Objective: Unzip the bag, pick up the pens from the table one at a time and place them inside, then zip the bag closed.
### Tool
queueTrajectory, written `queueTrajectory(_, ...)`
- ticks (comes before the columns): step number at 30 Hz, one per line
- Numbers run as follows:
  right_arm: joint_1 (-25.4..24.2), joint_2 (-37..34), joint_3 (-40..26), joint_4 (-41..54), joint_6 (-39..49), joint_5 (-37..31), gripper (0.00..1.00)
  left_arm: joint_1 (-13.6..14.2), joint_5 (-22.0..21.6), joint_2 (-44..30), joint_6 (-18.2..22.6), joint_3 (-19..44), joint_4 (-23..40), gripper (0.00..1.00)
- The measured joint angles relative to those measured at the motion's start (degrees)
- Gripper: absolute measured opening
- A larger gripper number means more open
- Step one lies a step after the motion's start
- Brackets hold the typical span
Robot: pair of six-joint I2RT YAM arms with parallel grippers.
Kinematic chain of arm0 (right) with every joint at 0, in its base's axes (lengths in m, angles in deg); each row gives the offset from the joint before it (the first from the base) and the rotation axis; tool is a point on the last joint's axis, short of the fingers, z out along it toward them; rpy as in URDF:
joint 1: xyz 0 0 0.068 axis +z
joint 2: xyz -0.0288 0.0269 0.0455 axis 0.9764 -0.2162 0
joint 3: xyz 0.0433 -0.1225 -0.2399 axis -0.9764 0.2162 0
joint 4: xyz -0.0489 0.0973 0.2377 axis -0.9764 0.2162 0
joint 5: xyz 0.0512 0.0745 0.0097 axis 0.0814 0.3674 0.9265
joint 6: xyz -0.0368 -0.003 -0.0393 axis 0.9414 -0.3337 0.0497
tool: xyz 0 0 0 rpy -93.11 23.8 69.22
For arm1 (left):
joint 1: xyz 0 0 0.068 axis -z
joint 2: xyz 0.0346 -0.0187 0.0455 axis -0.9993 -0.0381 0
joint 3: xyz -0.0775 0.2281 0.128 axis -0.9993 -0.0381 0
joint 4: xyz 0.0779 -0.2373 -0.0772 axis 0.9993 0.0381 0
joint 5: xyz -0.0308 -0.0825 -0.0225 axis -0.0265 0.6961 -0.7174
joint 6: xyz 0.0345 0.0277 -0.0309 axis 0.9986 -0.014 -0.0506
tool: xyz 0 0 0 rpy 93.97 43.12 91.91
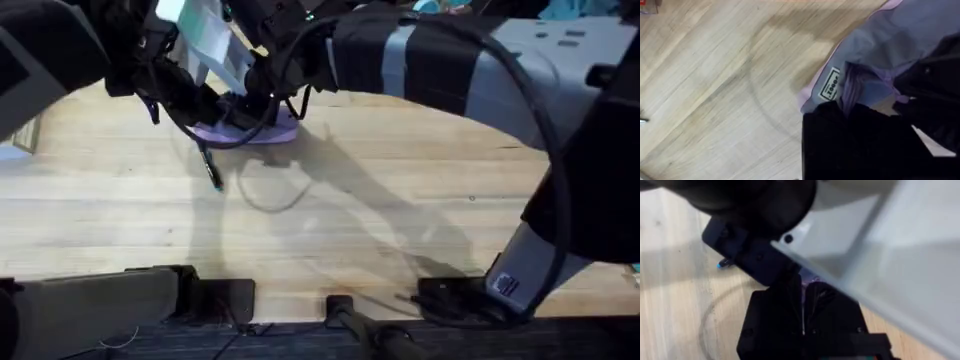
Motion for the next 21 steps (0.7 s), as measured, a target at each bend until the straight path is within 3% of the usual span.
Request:
queueTrajectory(3, 0.1, 0.0, 0.0, 0.0, -0.2, 0.5, 0.043, 0.0, -0.1, 0.0, 0.0, 0.0, 0.0, 0.041)
queueTrajectory(4, 0.1, 0.0, 0.0, 0.1, -0.2, 1.0, 0.101, 0.0, -0.1, 0.0, 0.0, 0.0, -0.2, 0.041)
queueTrajectory(5, 0.2, 0.0, 0.0, -0.7, -0.3, 2.7, 0.200, 0.0, 0.4, 0.0, 0.0, 0.0, -0.6, 0.041)
queueTrajectory(10, 1.9, 1.6, -0.2, 0.7, -0.4, 6.0, 0.910, 0.7, 3.8, 0.9, 0.3, 0.0, -0.6, 0.042)
queueTrajectory(11, 2.0, 2.3, -0.2, 2.0, -0.4, 6.3, 0.974, 0.9, 4.4, 1.0, 0.3, 0.0, -0.7, 0.042)
queueTrajectory(21, -2.3, 11.3, -0.2, 11.1, -0.4, 8.6, 0.996, 2.1, 8.0, 1.5, 0.2, 0.0, -0.6, 0.041)
